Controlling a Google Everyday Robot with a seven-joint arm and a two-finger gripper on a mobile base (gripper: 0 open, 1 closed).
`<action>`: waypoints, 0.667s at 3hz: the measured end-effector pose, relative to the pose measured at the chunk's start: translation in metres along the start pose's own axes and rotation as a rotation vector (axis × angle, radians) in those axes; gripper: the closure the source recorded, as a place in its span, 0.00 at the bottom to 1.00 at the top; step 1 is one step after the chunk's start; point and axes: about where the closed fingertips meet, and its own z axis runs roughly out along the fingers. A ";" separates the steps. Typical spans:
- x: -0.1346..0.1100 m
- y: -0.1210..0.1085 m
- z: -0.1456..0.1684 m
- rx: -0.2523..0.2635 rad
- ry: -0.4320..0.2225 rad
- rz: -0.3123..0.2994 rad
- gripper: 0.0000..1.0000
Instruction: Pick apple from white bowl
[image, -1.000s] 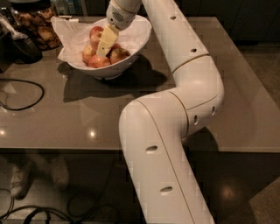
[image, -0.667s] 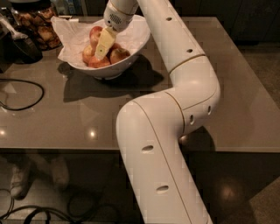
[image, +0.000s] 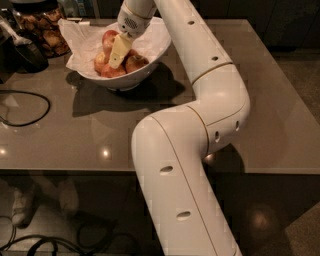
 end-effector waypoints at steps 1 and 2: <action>0.000 0.000 0.000 0.000 0.000 0.000 0.57; 0.000 0.000 0.000 0.000 0.000 0.000 0.80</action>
Offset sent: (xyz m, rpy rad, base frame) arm 0.0000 0.0000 0.0000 0.0000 0.0000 0.0000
